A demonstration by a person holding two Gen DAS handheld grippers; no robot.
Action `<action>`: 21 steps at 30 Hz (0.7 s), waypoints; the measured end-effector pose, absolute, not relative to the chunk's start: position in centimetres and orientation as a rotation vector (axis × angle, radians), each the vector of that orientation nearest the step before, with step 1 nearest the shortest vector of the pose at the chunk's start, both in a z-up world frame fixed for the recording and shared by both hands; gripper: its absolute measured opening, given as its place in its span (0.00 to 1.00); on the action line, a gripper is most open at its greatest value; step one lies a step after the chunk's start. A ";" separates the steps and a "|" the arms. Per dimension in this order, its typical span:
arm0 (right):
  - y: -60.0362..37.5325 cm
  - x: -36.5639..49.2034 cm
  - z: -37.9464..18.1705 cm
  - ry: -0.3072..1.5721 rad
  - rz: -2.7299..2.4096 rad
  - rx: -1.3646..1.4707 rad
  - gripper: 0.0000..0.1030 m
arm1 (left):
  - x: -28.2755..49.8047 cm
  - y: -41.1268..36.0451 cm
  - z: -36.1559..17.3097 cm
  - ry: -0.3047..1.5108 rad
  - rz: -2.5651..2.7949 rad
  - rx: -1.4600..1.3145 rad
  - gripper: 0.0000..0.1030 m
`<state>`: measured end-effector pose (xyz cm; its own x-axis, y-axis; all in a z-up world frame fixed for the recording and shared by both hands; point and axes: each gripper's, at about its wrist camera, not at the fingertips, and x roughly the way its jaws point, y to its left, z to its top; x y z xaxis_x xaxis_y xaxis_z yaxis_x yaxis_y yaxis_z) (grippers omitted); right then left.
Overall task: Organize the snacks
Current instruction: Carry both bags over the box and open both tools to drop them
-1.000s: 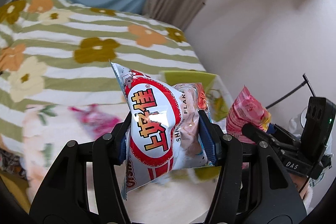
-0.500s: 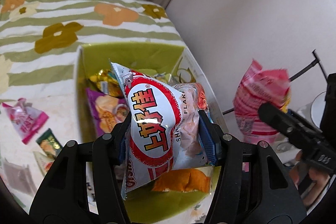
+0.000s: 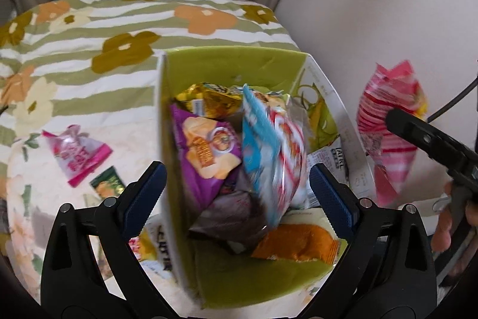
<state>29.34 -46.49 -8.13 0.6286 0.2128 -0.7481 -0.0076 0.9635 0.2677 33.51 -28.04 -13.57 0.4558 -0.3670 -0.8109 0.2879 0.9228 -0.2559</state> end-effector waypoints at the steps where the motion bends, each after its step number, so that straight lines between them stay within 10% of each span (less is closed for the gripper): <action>1: -46.4 29.7 -8.3 0.889 0.137 0.251 0.67 | 33.5 -27.8 -13.4 1.016 -0.398 -0.083 0.93; 16: -46.5 35.2 -11.3 0.940 0.200 0.286 0.71 | 32.6 -24.4 -12.5 1.030 -0.297 -0.092 0.93; 21: -46.5 34.9 -11.2 0.882 0.188 0.296 0.93 | 31.8 -23.0 -12.8 1.039 -0.259 -0.106 0.93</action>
<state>34.93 -46.54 -11.18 0.6228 0.2822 -0.7297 -0.0399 0.9429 0.3306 31.83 -22.96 -12.85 0.4802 -0.2617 -0.8372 0.1621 0.9645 -0.2086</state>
